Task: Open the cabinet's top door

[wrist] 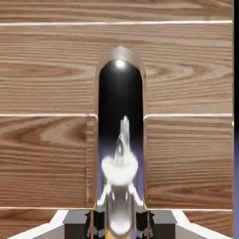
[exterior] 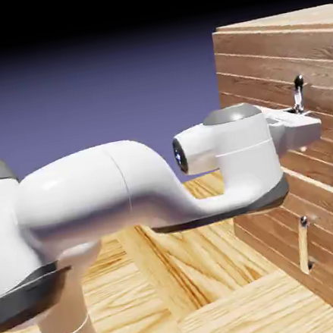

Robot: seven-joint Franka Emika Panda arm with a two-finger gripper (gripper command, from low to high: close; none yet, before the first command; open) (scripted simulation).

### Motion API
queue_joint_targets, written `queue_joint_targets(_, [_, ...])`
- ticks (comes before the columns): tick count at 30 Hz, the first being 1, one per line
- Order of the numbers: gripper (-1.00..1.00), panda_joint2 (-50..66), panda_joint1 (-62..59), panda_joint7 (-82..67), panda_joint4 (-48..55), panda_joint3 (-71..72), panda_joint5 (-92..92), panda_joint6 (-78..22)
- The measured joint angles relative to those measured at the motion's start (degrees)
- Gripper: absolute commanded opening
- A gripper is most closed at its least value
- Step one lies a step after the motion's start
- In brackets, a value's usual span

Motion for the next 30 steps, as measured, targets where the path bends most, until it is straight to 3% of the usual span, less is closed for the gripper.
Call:
queue_joint_targets(12, [-1.00, 4.6, -24.9, 6.3, -17.1, 20.2, 10.1, -10.4])
queue_joint_targets(30, [-1.00, -2.8, -56.5, 4.4, -33.7, 56.7, 40.3, -15.6])
